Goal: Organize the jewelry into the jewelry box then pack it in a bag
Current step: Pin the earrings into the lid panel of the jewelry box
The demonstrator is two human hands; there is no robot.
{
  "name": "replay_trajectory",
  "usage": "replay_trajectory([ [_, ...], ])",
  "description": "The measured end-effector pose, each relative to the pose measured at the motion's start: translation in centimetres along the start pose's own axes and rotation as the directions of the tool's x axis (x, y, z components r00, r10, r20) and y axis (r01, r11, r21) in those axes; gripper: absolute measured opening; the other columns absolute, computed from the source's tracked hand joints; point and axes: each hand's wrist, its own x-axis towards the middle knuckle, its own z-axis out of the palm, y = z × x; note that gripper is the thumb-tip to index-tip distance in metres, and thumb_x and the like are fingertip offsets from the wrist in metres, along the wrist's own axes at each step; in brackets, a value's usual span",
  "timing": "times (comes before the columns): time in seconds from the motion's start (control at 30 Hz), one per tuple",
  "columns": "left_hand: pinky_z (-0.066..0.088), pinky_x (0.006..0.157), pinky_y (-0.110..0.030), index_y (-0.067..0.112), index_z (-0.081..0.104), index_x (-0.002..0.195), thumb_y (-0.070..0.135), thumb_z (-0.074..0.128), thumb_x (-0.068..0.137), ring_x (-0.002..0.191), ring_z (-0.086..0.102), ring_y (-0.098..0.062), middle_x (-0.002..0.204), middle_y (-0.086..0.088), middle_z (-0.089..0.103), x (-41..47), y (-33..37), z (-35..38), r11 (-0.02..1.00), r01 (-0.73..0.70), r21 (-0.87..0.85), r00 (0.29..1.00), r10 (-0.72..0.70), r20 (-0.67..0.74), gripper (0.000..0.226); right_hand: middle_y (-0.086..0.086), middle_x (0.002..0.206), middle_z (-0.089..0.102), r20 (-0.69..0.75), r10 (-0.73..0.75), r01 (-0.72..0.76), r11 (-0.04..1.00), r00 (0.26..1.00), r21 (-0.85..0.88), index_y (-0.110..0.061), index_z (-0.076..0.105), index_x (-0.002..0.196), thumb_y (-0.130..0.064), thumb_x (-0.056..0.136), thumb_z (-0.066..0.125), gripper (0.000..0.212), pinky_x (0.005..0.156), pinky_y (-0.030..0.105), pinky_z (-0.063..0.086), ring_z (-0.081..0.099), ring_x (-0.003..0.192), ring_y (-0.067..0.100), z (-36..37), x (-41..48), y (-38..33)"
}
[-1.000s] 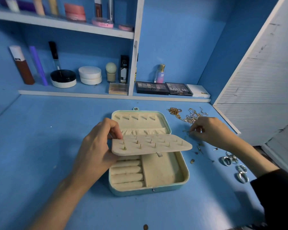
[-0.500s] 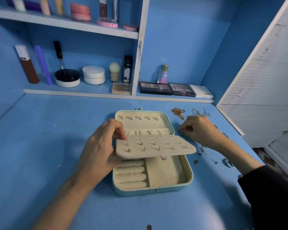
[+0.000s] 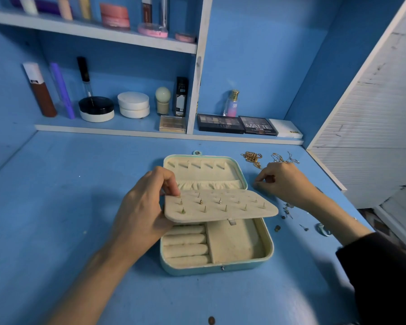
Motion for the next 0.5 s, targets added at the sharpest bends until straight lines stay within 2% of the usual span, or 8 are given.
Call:
replay_trajectory([
  [0.07,0.039,0.066,-0.012,0.028,0.04,0.088,0.006,0.085,0.056,0.081,0.049,0.001,0.084,0.015,0.053,0.0,-0.2,0.1,1.0,-0.009,0.007,1.0,0.009,0.003,0.06,-0.012,0.069,0.053,-0.004,0.002,-0.002,1.0,1.0,0.007,-0.021,0.073,0.08,-0.027,0.083,0.068,0.009,0.062,0.032,0.044,0.048,0.065,0.009,0.0,-0.2,0.1],
  [0.13,0.04,0.066,-0.013,0.029,0.039,0.087,0.006,0.086,0.056,0.079,0.049,0.0,0.084,0.015,0.053,-0.1,-0.2,0.1,1.0,-0.012,0.011,1.0,0.012,0.002,0.061,-0.012,0.069,0.052,-0.008,-0.009,0.009,1.0,1.0,0.001,-0.022,0.072,0.078,-0.027,0.083,0.067,0.008,0.06,0.03,0.042,0.047,0.064,0.009,-0.1,-0.5,0.2],
  [0.23,0.041,0.066,-0.015,0.028,0.04,0.087,0.001,0.087,0.054,0.08,0.049,-0.001,0.084,0.014,0.054,-0.2,-0.2,0.1,1.0,-0.008,0.011,1.0,0.008,0.003,0.063,-0.014,0.069,0.047,0.005,-0.072,0.072,0.992,0.997,-0.108,-0.024,0.071,0.082,-0.027,0.085,0.064,0.008,0.056,0.027,0.037,0.045,0.065,0.008,-0.2,-0.8,0.2],
  [0.3,0.04,0.067,-0.014,0.027,0.04,0.088,0.001,0.087,0.054,0.079,0.049,-0.001,0.084,0.013,0.054,-0.2,-0.3,0.1,1.0,-0.022,0.007,1.0,0.022,0.008,0.063,-0.014,0.068,0.047,-0.007,-0.101,0.098,0.982,0.995,-0.163,-0.024,0.07,0.082,-0.024,0.085,0.062,0.008,0.056,0.029,0.04,0.047,0.067,0.012,-0.3,-0.9,-0.2],
  [0.33,0.041,0.067,-0.015,0.026,0.04,0.089,0.002,0.086,0.055,0.078,0.049,-0.001,0.084,0.012,0.055,-0.2,-0.4,0.1,1.0,-0.027,0.004,1.0,0.027,0.009,0.062,-0.012,0.067,0.049,-0.035,-0.111,0.106,0.985,0.993,-0.135,-0.024,0.069,0.079,-0.021,0.084,0.063,0.009,0.058,0.031,0.042,0.048,0.066,0.014,-0.4,-0.9,-0.5],
  [0.4,0.042,0.067,-0.02,0.027,0.04,0.089,0.004,0.085,0.056,0.077,0.05,-0.003,0.085,0.009,0.056,-0.2,-0.4,0.1,1.0,-0.03,0.003,1.0,0.03,0.006,0.06,-0.002,0.067,0.056,-0.086,-0.127,0.132,0.99,0.988,0.051,-0.02,0.068,0.076,-0.015,0.083,0.066,0.009,0.061,0.03,0.043,0.049,0.062,0.015,-1.0,-0.8,-1.6],
  [0.5,0.043,0.067,-0.02,0.027,0.039,0.09,0.009,0.084,0.057,0.078,0.05,-0.003,0.085,0.008,0.057,-0.2,-0.3,0.1,0.999,-0.038,0.014,0.999,0.038,0.001,0.059,0.003,0.073,0.065,0.002,-0.199,0.184,0.91,0.98,0.371,-0.019,0.071,0.08,-0.019,0.083,0.068,0.004,0.06,0.017,0.041,0.052,0.063,0.008,-2.6,-1.0,-4.7],
])
